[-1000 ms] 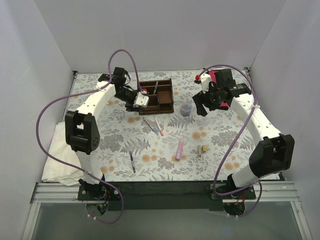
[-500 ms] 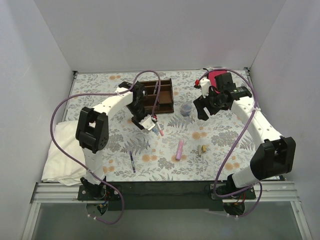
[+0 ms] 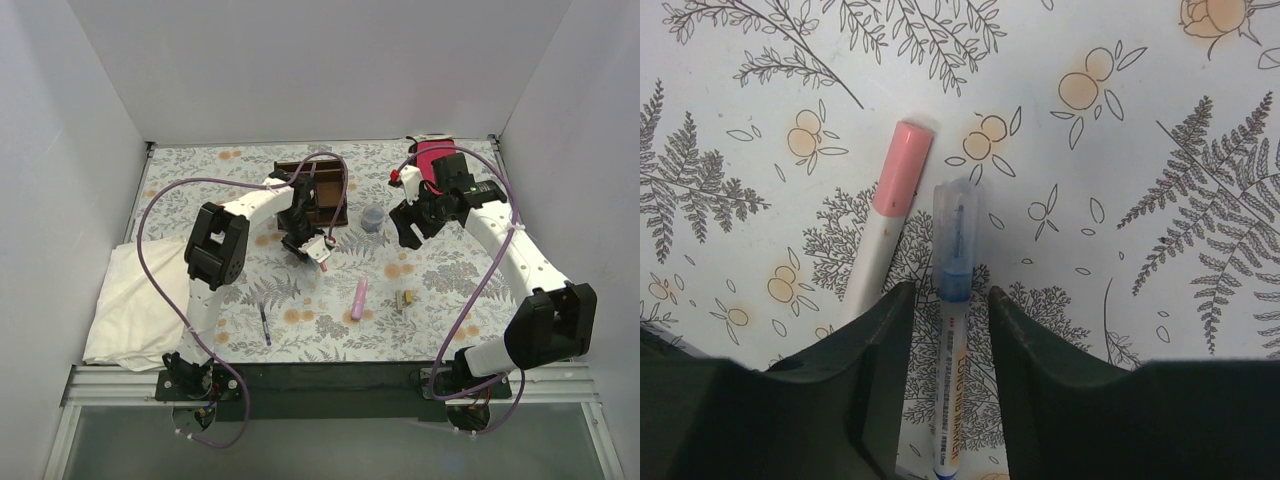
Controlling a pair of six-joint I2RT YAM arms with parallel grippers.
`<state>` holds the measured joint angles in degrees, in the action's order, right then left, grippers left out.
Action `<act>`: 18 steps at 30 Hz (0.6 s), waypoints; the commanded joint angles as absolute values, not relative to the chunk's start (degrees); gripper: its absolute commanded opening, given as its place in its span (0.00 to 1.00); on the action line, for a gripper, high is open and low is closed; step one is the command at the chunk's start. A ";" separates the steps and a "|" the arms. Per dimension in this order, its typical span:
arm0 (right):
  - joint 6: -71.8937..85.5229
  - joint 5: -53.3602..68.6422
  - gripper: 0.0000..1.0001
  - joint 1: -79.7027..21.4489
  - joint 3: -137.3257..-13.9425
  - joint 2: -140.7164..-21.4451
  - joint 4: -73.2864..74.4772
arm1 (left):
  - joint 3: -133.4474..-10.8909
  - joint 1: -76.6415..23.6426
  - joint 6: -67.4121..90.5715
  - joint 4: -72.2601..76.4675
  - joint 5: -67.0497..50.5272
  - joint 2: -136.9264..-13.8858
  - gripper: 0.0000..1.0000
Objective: Sort the stationery into containers
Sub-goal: Pick up the pen from the center of the board.
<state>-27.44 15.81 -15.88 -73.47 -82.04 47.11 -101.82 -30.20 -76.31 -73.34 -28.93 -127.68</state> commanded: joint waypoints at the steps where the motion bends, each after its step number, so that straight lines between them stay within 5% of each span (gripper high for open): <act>1: -29.18 16.88 0.82 -15.91 -72.77 -80.07 47.55 | -100.73 -30.94 -75.50 -73.13 -26.11 -127.18 0.31; 8: -29.01 16.70 0.82 -15.91 -74.09 -80.95 47.29 | -90.98 -31.29 -72.78 -67.95 -23.12 -123.49 0.23; 12: -28.30 16.61 0.82 -15.91 -74.09 -81.04 46.85 | -89.12 -31.29 -66.72 -64.69 -23.02 -124.10 0.07; 18: -28.56 15.65 0.81 -15.73 -72.95 -79.90 46.06 | -107.07 -31.03 -59.43 -74.33 -28.99 -121.29 0.00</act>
